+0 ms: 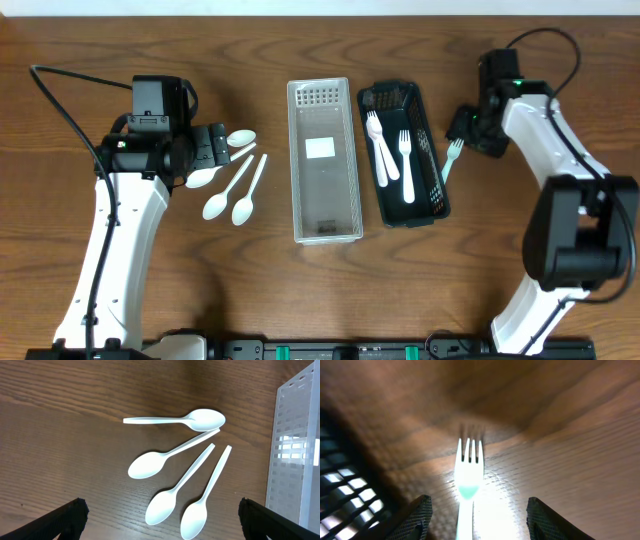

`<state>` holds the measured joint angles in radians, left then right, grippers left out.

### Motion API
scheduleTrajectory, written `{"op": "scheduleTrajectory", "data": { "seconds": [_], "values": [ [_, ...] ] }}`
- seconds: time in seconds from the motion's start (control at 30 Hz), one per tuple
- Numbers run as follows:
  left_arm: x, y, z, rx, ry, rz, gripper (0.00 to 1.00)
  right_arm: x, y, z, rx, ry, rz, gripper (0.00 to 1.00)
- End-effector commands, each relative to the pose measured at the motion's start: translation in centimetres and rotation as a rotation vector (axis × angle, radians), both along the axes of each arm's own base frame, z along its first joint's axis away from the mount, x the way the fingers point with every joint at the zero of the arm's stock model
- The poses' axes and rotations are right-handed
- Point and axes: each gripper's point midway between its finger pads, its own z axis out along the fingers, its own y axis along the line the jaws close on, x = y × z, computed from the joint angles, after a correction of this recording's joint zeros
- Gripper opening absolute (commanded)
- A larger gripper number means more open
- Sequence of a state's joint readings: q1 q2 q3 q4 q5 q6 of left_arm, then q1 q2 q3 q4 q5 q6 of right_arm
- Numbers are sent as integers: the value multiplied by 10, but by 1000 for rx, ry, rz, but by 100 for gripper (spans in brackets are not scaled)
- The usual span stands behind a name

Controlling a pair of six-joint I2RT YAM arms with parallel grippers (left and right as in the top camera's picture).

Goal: Pack container
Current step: 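Grasp the last white fork with the right gripper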

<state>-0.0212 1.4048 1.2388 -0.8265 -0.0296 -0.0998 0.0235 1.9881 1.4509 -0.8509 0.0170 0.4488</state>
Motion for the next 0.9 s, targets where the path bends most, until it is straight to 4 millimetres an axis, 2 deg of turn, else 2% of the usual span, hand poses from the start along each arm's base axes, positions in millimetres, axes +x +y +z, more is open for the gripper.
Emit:
{"op": "scheduleTrajectory", "data": {
  "seconds": [0.0,0.1,0.2,0.43,0.67,0.8,0.87],
  "values": [
    [4,3,5,13,-12,-4,98,-7,9,-22,17,62,-12,64],
    [4,3,5,13,-12,-4,98,-11,9,-37,16,102,-11,63],
    [4,3,5,13,-12,-4,98,-13,9,-42,15,116,-10,61],
    [4,3,5,13,-12,-3,98,-16,9,-46,13,130,-10,39],
    [4,3,5,13,-12,-3,98,-33,7,-57,6,178,-12,37],
    [4,3,5,13,-12,-4,98,-36,7,-58,6,188,-12,36],
    [4,3,5,13,-13,-3,98,-37,7,-58,6,189,-11,31]
  ]
}}
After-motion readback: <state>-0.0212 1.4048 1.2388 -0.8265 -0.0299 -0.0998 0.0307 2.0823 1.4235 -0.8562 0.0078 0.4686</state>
